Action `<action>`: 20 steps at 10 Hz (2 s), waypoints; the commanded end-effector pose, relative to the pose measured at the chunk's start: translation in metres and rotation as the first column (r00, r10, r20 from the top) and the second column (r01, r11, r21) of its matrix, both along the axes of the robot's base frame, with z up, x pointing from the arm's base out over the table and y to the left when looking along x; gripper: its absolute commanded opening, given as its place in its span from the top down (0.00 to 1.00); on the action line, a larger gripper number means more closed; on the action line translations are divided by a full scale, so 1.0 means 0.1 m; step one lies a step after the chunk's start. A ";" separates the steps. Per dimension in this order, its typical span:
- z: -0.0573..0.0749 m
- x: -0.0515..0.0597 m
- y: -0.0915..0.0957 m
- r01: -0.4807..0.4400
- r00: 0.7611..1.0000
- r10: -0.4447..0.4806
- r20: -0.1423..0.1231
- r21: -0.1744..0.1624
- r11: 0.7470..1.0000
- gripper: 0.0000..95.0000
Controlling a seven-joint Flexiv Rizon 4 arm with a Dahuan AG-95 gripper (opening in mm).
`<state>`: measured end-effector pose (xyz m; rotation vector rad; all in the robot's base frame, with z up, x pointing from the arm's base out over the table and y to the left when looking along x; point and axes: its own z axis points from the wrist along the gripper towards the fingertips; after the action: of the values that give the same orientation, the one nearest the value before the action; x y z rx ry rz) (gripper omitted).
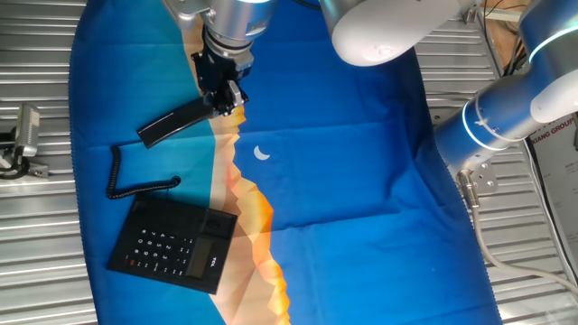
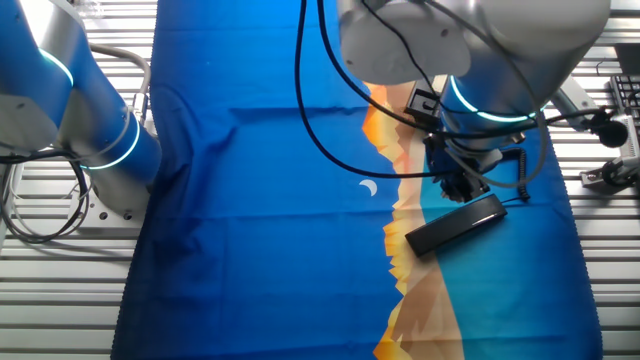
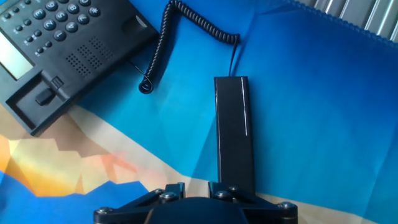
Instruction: Place the handset of the telephone on the corresponding phone cradle
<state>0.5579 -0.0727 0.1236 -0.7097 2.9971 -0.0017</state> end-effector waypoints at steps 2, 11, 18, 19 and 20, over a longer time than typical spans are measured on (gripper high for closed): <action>0.00 0.00 0.00 -0.013 1.000 0.012 -0.020 -0.031 0.999 0.60; 0.00 0.00 0.00 0.039 0.998 -0.040 -0.053 -0.016 0.999 0.60; 0.00 0.00 0.00 0.141 0.990 -0.141 -0.029 -0.008 0.990 0.60; 0.00 0.00 0.00 0.142 0.990 -0.142 -0.027 -0.004 0.990 0.60; 0.00 0.00 0.00 0.140 0.990 -0.140 -0.029 -0.005 0.990 0.60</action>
<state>0.5584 -0.0724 0.1228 -0.4960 3.0633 -0.0037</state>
